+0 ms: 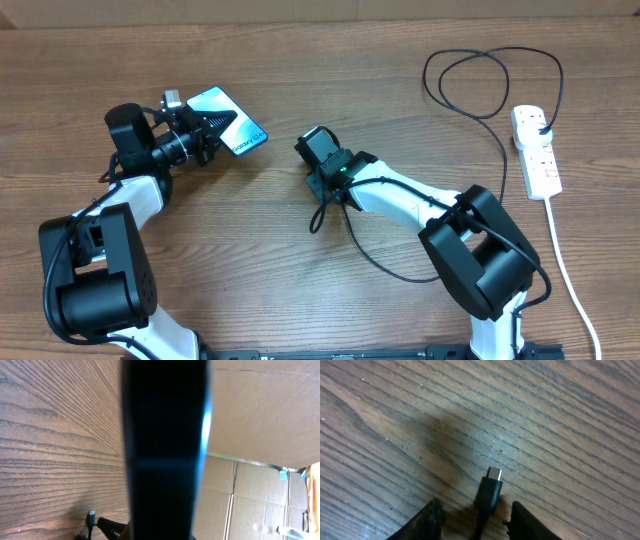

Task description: Plug charger to phone and switch on socket

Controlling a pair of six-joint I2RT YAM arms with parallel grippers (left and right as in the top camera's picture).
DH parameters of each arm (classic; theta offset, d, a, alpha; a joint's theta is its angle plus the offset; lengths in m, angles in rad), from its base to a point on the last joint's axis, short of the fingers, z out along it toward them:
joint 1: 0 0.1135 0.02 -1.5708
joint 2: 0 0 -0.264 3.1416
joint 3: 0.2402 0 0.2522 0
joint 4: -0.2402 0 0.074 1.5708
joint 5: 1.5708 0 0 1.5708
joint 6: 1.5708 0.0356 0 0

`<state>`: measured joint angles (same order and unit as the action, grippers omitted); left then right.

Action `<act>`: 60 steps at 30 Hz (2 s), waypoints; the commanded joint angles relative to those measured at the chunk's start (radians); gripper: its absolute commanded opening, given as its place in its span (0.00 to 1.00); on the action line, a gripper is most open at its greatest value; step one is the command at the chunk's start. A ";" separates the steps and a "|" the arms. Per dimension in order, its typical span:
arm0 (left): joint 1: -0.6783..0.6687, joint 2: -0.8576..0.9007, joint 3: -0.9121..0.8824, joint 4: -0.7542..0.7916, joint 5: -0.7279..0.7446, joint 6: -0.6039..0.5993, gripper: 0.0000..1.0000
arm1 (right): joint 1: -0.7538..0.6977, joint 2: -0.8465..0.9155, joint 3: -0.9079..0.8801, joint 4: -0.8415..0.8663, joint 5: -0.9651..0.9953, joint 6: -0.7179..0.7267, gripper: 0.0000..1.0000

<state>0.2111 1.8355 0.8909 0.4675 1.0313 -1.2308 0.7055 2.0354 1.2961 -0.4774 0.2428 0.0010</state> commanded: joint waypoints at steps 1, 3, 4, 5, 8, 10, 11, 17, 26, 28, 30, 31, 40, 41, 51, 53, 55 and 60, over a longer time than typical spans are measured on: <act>0.000 -0.010 0.015 0.007 0.027 0.012 0.04 | -0.005 0.036 0.017 0.005 0.010 -0.002 0.39; 0.000 -0.010 0.015 0.007 0.028 0.012 0.04 | -0.005 0.045 0.017 0.004 0.010 -0.002 0.36; 0.000 -0.010 0.015 0.007 0.028 0.012 0.04 | -0.005 0.048 0.017 0.004 0.010 -0.002 0.33; 0.000 -0.010 0.015 0.007 0.028 0.012 0.04 | -0.005 0.049 0.017 0.004 0.010 -0.002 0.29; 0.000 -0.010 0.015 0.007 0.028 0.012 0.04 | -0.006 0.050 0.017 0.003 0.011 0.002 0.22; 0.000 -0.010 0.015 0.007 0.028 0.012 0.04 | -0.006 0.050 0.017 -0.006 0.011 0.002 0.18; 0.000 -0.010 0.015 0.007 0.032 0.012 0.04 | -0.006 0.050 0.017 -0.013 0.011 0.002 0.15; 0.000 -0.010 0.015 0.007 0.035 0.012 0.04 | -0.008 0.050 0.017 -0.060 0.011 0.004 0.04; 0.000 -0.010 0.015 0.007 0.042 0.012 0.04 | -0.027 0.015 0.111 -0.220 -0.193 0.059 0.04; 0.000 -0.010 0.015 0.007 0.044 0.012 0.04 | -0.052 -0.017 0.125 -0.238 -0.360 0.072 0.04; 0.000 -0.010 0.015 0.008 0.049 0.012 0.04 | -0.088 -0.046 0.125 -0.231 -0.534 0.085 0.04; 0.000 -0.010 0.015 0.008 0.052 0.012 0.04 | -0.114 -0.057 0.125 -0.225 -0.641 0.085 0.04; 0.004 -0.010 0.015 0.084 0.134 0.020 0.04 | -0.313 -0.064 0.094 -0.171 -1.260 0.077 0.04; 0.002 -0.010 0.015 0.099 0.141 0.019 0.05 | -0.324 -0.064 0.080 -0.154 -1.317 0.077 0.04; -0.085 -0.010 0.015 0.193 0.091 -0.069 0.04 | -0.334 -0.064 -0.045 0.040 -1.577 0.220 0.04; -0.109 -0.010 0.015 0.229 0.061 -0.102 0.04 | -0.334 -0.064 -0.058 0.080 -1.584 0.264 0.04; -0.131 -0.010 0.015 0.241 0.026 -0.109 0.04 | -0.334 -0.064 -0.064 0.111 -1.592 0.305 0.04; -0.175 -0.010 0.015 0.240 -0.030 -0.109 0.05 | -0.334 -0.064 -0.065 0.132 -1.592 0.319 0.04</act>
<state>0.0513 1.8355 0.8909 0.6968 1.0489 -1.3205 0.3698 2.0029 1.2411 -0.3527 -1.3128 0.2832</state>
